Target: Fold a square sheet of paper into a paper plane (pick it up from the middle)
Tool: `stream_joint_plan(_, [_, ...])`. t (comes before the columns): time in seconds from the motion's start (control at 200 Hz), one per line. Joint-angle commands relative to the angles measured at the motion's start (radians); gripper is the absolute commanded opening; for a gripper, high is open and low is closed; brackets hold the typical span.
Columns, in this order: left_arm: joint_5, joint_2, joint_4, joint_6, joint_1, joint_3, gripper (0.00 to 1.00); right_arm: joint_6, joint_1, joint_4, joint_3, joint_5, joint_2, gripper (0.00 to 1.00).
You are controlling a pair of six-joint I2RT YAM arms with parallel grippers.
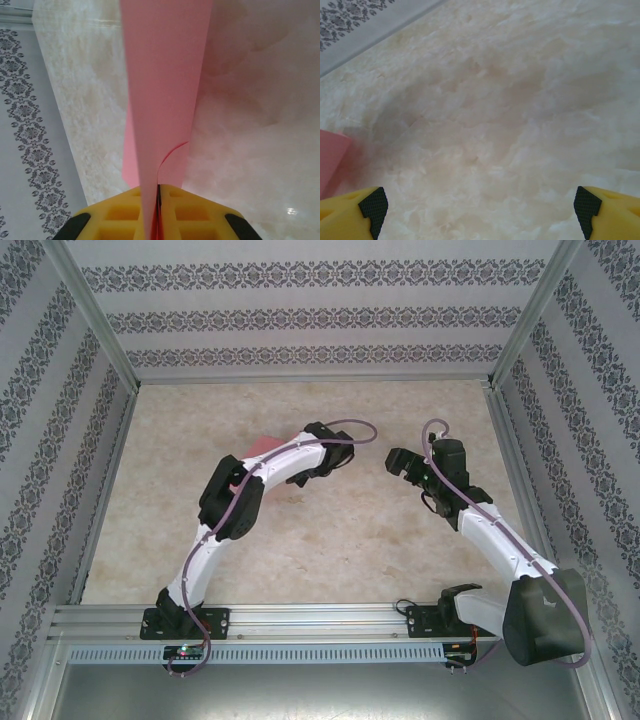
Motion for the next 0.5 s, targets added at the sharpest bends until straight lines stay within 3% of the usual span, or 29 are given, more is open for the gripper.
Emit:
stream_joint_plan(0.0, [0.042,0.022,0.011,-0.027,-0.027,0.025,0.13,0.022,-0.011,-0.012,-0.009,0.022,-0.006,0.98])
stream_joint_plan(0.25, [0.329,0.002,0.138,-0.018,-0.037,0.003,0.21,0.030,-0.017,-0.013,-0.001,0.007,0.026,0.97])
stream_joint_plan(0.495, [0.597,-0.047,0.253,0.000,-0.014,-0.038,0.46,0.033,-0.020,-0.007,0.002,-0.005,0.046,0.98])
